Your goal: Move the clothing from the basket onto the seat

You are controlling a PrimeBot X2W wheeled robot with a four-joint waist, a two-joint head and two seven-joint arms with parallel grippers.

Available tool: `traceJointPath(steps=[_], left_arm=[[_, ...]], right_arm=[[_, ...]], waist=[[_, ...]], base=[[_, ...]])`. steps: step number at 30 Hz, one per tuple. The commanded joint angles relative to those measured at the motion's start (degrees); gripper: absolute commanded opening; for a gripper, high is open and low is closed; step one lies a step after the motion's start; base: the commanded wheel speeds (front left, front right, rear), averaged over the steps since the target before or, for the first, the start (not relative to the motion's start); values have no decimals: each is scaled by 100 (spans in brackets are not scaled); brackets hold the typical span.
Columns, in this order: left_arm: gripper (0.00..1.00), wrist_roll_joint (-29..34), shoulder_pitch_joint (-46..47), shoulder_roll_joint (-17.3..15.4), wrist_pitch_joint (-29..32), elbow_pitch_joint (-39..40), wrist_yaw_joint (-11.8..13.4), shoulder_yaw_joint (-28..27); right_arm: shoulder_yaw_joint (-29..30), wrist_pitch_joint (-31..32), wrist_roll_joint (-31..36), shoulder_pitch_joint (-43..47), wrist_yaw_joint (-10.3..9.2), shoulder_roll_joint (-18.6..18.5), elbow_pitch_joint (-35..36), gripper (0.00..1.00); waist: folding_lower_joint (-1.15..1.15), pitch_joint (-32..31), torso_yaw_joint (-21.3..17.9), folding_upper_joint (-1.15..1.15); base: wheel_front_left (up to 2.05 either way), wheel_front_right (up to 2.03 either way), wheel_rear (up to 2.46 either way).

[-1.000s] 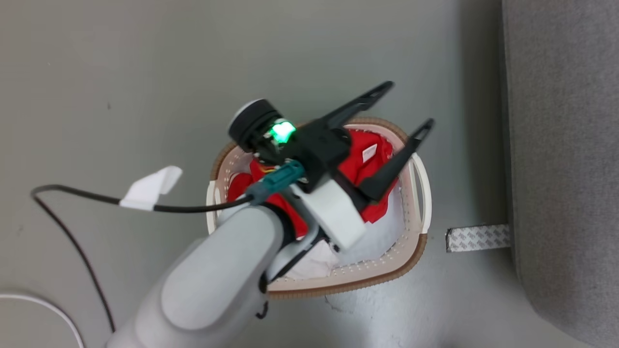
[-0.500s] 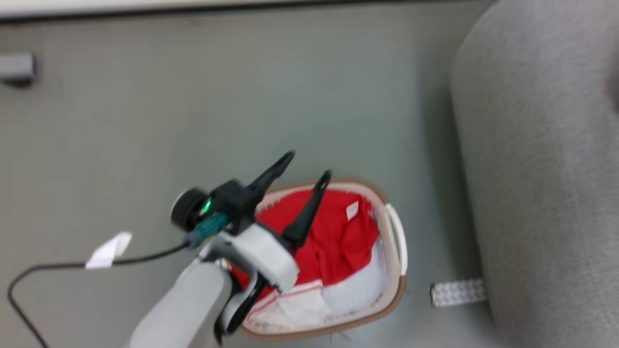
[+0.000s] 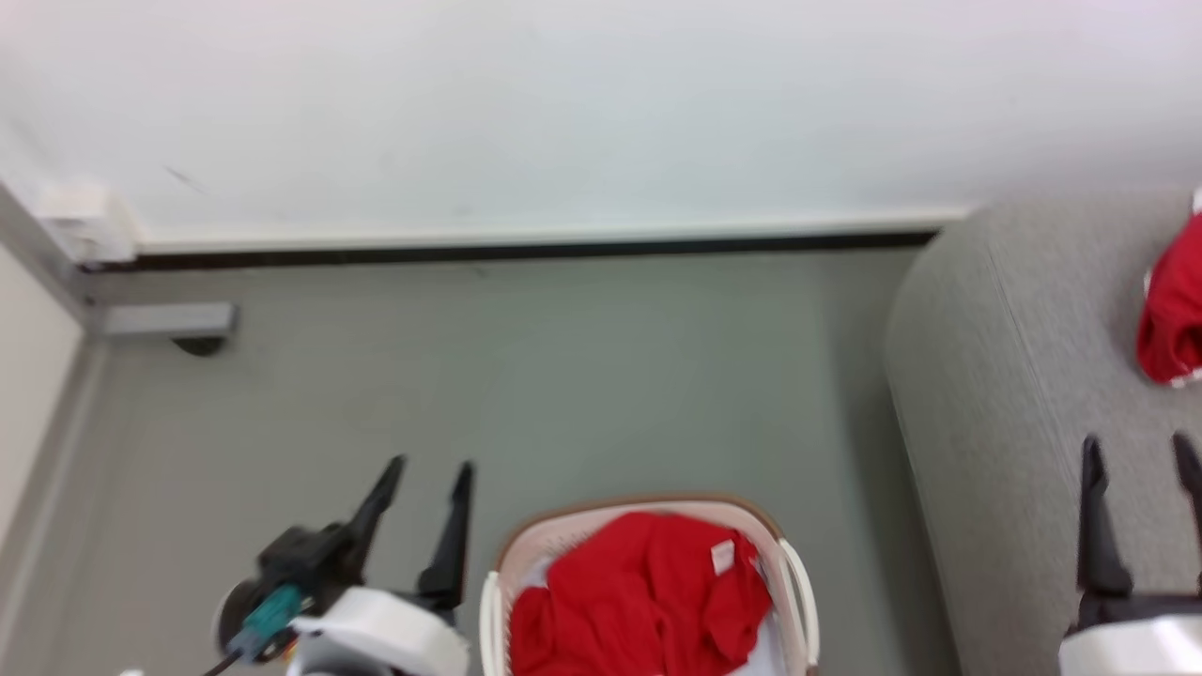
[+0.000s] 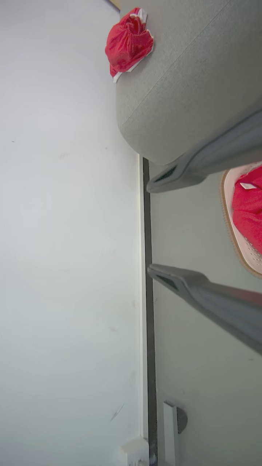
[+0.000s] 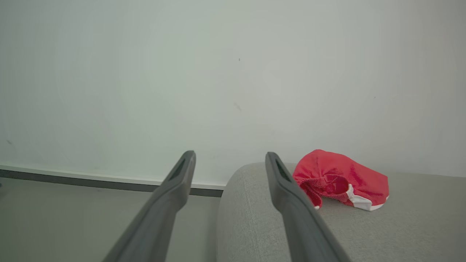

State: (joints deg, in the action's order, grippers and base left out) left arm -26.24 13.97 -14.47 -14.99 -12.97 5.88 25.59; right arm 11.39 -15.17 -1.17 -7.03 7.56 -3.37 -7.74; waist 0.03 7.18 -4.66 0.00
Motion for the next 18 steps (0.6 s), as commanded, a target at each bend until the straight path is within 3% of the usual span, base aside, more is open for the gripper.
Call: traceJointPath(steps=[1,7,18], left_arm=[[100,92,-301,25,-15,105,37,-280],[100,360,-989,171,-15,206,-75,-934],[100,910,-1301,623,-17,86,-701,-1666]], right_arm=[[-89,5,49,295,-14,20,88,100],[-303,5,-236,771,-14,43,39,100],[-331,4,-544,969,-14,41,-128,100]], waist=[[-3,-428,362,0],[-3,-719,534,0],[-3,-852,676,0]], base=[[0,0,0],[0,0,0],[0,0,0]])
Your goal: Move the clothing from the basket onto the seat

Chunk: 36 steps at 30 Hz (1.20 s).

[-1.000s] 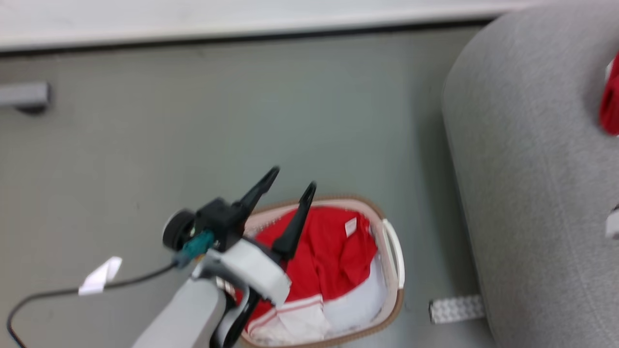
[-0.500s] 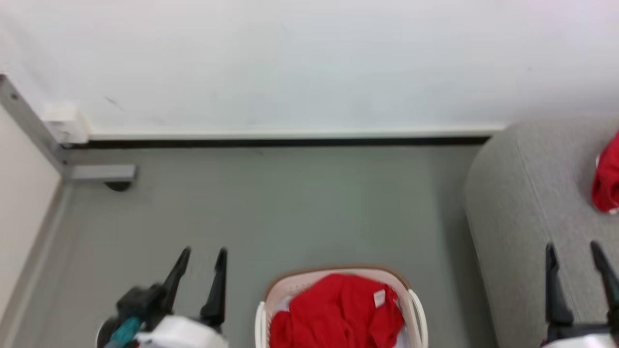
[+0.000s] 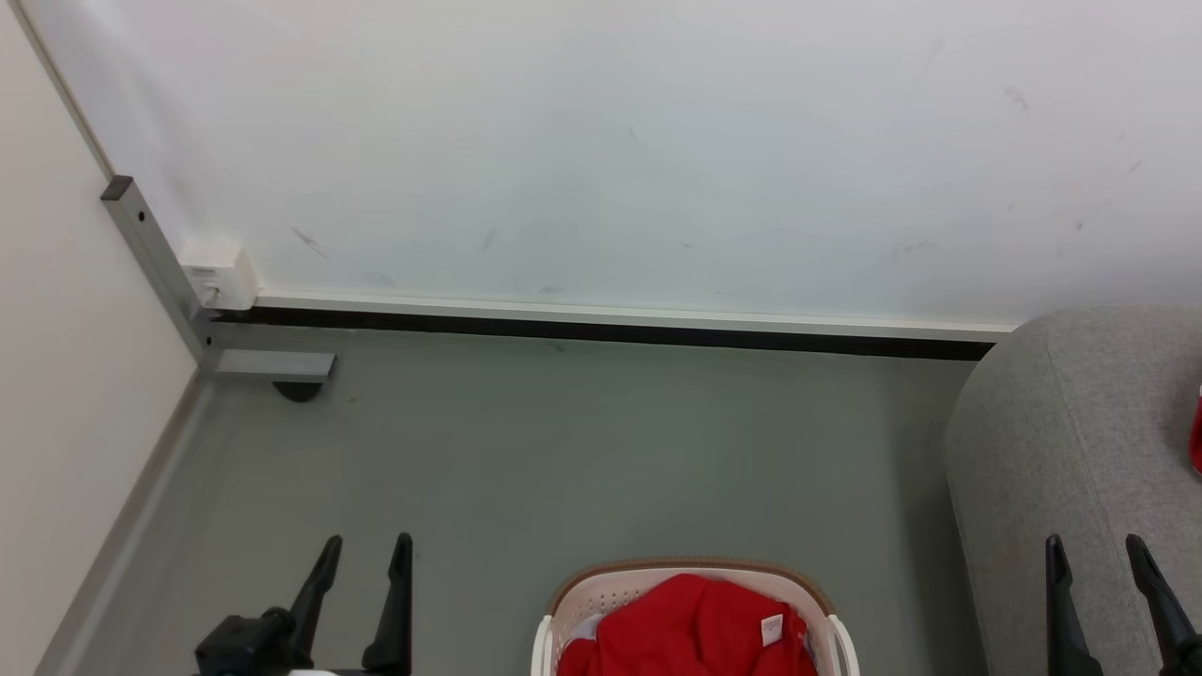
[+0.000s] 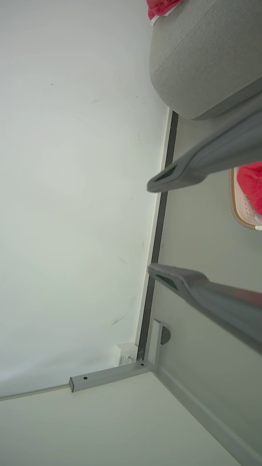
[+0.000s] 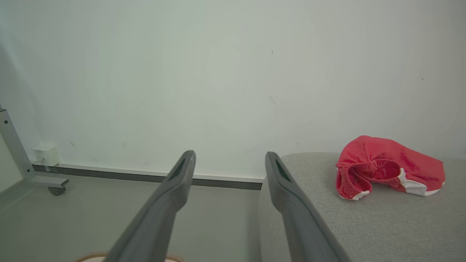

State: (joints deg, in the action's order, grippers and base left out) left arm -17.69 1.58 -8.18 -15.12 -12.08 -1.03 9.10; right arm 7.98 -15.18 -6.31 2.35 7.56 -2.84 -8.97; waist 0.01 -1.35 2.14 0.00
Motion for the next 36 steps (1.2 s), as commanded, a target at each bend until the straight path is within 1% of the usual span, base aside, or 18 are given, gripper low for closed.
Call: traceJointPath(steps=[1,6,12,15,19,22,28,34,36], left_arm=[[100,110,-68,23,-4,-14,-51,-72],[100,252,-72,162,-3,-70,-220,-271],[100,418,125,293,-4,-108,-391,-304],[100,518,383,317,-4,-151,-464,-203],[100,620,881,322,10,-402,-538,89],[100,780,1377,328,219,-725,-571,394],[100,967,2268,412,936,-1568,-592,947],[100,955,3009,492,1624,-2657,-545,1348],[100,913,3257,497,1770,-3005,-468,1438]], right_arm=[[-6,5,-35,25,-14,-11,-17,100],[-89,5,-13,-47,-14,-10,-57,100],[-102,5,85,-160,-14,-12,-26,100],[-78,5,130,-327,-14,-11,72,100],[-33,5,177,-528,-14,-11,179,100],[12,5,192,-700,-14,-9,299,100],[-11,5,124,-984,-13,-8,513,100],[-76,5,39,-1236,-14,-6,733,100],[-114,5,13,-1354,-14,-8,798,100]], waist=[[-1,1,-11,0],[-1,37,-99,0],[-1,220,-324,0],[-1,455,-500,0],[-1,812,-781,0],[-1,1119,-992,0],[-1,1736,-1414,0],[-1,2379,-1639,0],[-1,2588,-1689,0]], base=[[0,0,0],[0,0,0],[0,0,0],[0,0,0],[0,0,0],[0,0,0],[0,0,0],[0,0,0],[0,0,0]])
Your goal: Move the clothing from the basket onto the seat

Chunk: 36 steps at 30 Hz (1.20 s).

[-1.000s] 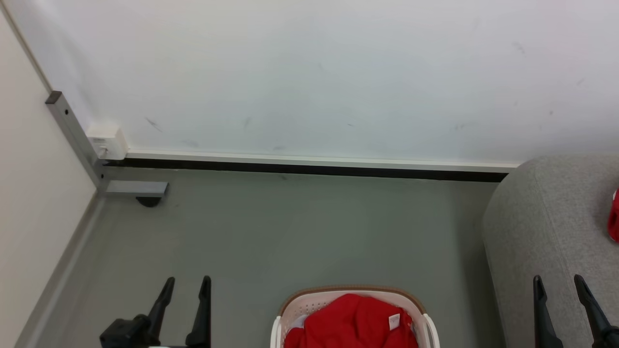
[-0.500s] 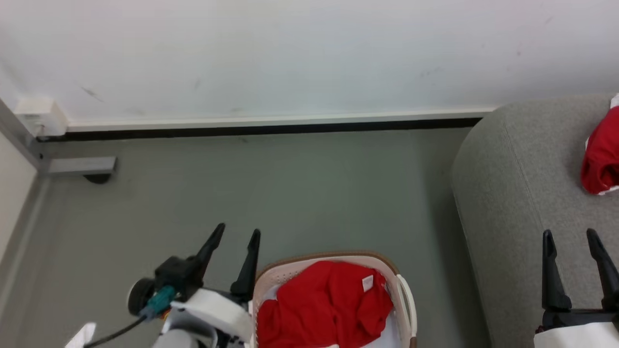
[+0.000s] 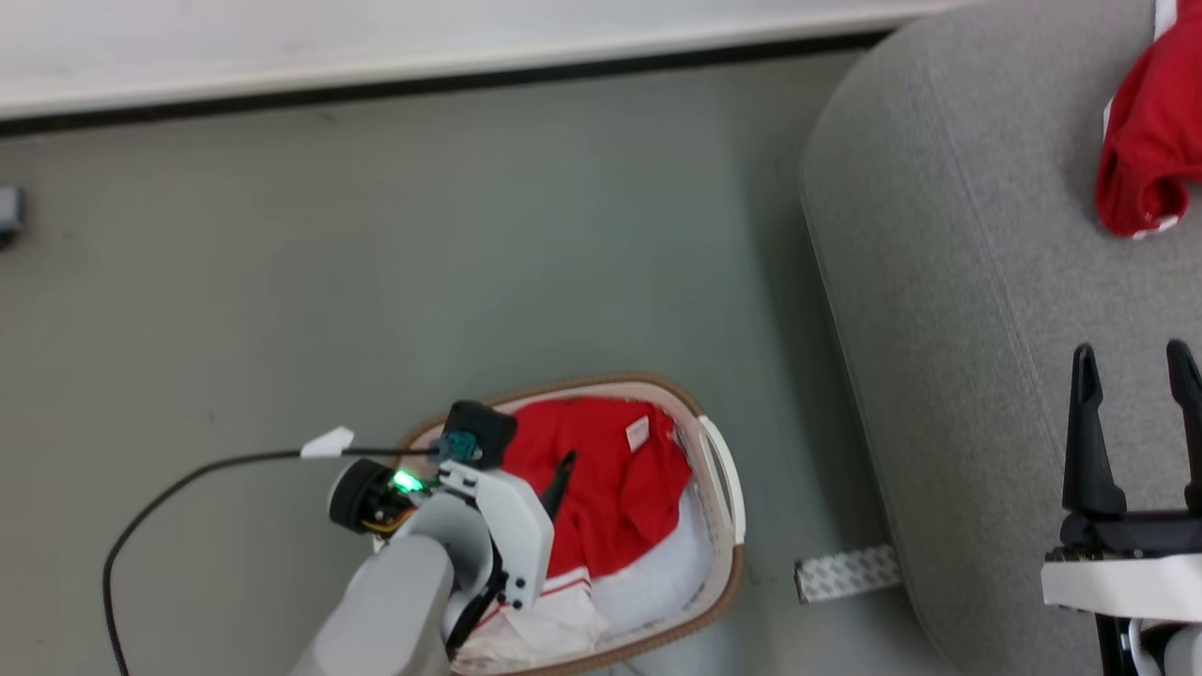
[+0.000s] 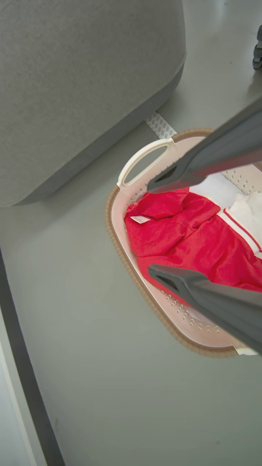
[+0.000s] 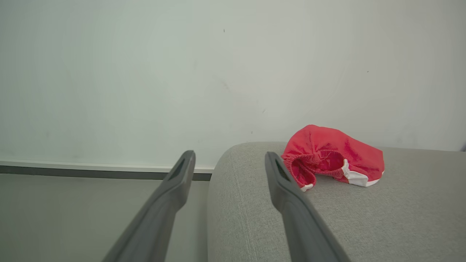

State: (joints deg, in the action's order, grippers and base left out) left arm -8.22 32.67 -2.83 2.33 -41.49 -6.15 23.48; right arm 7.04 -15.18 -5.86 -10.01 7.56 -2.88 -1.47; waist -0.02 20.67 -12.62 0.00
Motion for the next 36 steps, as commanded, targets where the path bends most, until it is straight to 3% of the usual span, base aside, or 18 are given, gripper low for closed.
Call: traceJointPath(steps=[1,7,17,26,36], left_arm=[[100,-53,245,-34,75,-242,76,44],[100,-393,826,-22,405,-961,344,411],[100,-961,1741,-22,830,-1535,1180,1257],[100,-1002,2433,-21,613,-2215,1409,1534],[100,-823,2958,-108,474,-2847,1465,1704]], right_arm=[[-38,5,-31,-168,-14,-1,66,100],[-202,5,-138,-433,-14,-2,153,100],[-549,4,-348,-789,-14,-3,314,100],[-598,5,-532,-972,-14,-2,536,100],[-759,5,-693,-1050,-14,-1,676,100]], waist=[[2,474,-229,0],[2,997,-251,0],[2,1760,-293,0],[2,2365,-441,0],[2,2901,-547,0]], base=[[0,0,0],[0,0,0],[0,0,0],[0,0,0],[0,0,0]])
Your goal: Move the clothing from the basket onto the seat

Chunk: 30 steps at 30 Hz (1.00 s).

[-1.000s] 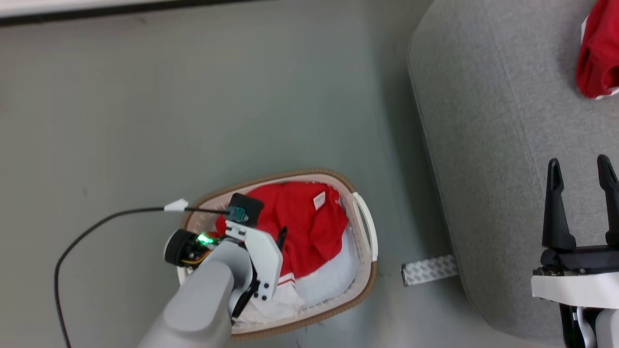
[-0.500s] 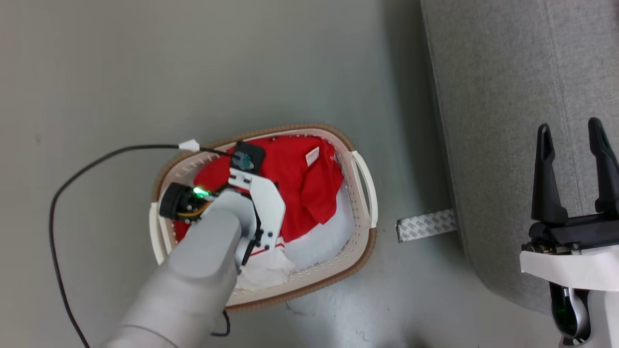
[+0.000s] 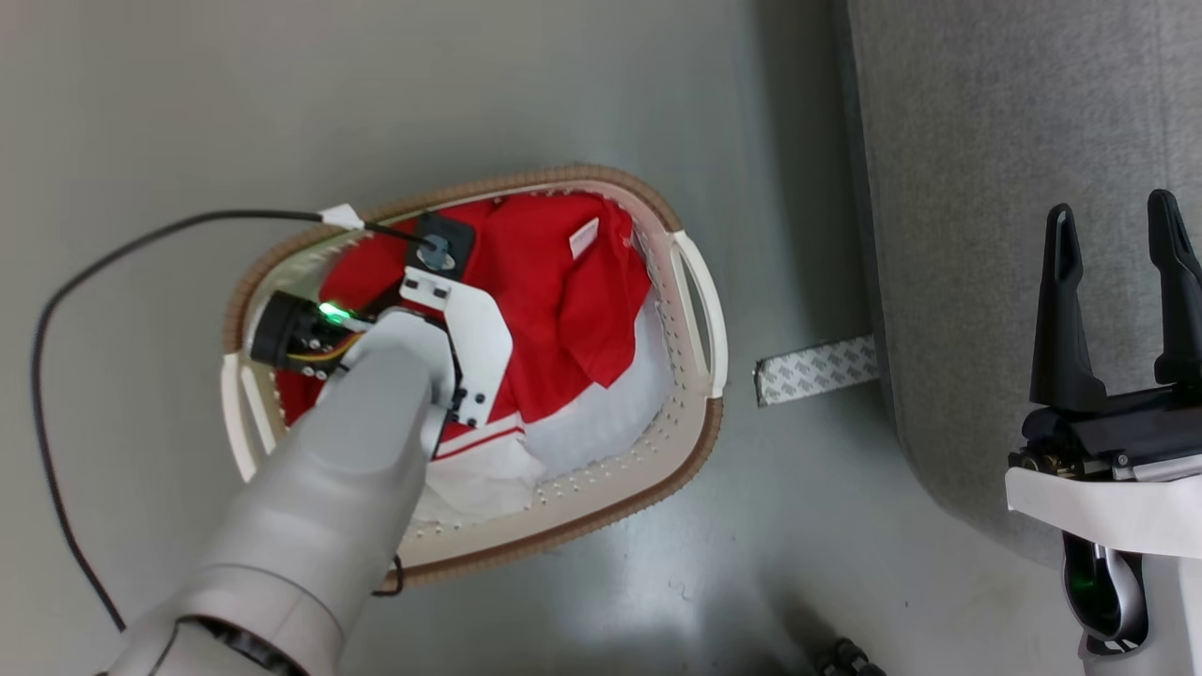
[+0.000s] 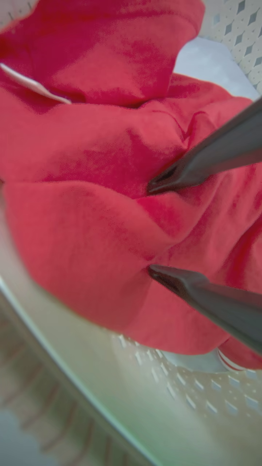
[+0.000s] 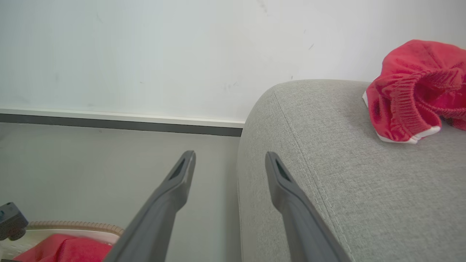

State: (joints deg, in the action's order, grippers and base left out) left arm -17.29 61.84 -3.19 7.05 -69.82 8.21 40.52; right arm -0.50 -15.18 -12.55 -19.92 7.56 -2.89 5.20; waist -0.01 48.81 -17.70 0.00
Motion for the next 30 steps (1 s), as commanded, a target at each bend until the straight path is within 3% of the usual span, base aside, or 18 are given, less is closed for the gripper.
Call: traceJointPath(steps=[1,5,6,7,8,16,30], left_arm=[[100,80,82,-75,-12,-51,32,9],[98,134,209,-83,-98,-154,35,95],[56,159,240,-83,-140,-165,38,128],[22,178,270,-84,-181,-178,35,164],[0,185,277,-82,-230,-191,7,202],[0,-61,131,-25,-563,-251,-191,142],[0,-1101,-1012,22,-1459,369,-881,-79]], right_arm=[[-15,5,-32,-82,-14,-1,26,100],[-22,5,-61,-121,-14,-1,71,100],[-27,5,-61,-118,-14,0,78,100],[-26,5,-60,-117,-14,-1,82,100],[-23,5,-58,-110,-14,-1,76,100],[23,5,-44,-48,-14,-1,-36,100],[182,4,236,365,-15,-5,-552,100]], waist=[[1,142,-53,0],[1,306,-95,0],[1,335,-104,0],[1,360,-111,0],[1,371,-113,0],[1,200,-29,0],[1,-1786,644,0]], base=[[0,0,0],[0,0,0],[0,0,0],[0,0,0],[0,0,0],[0,0,0],[0,0,0]])
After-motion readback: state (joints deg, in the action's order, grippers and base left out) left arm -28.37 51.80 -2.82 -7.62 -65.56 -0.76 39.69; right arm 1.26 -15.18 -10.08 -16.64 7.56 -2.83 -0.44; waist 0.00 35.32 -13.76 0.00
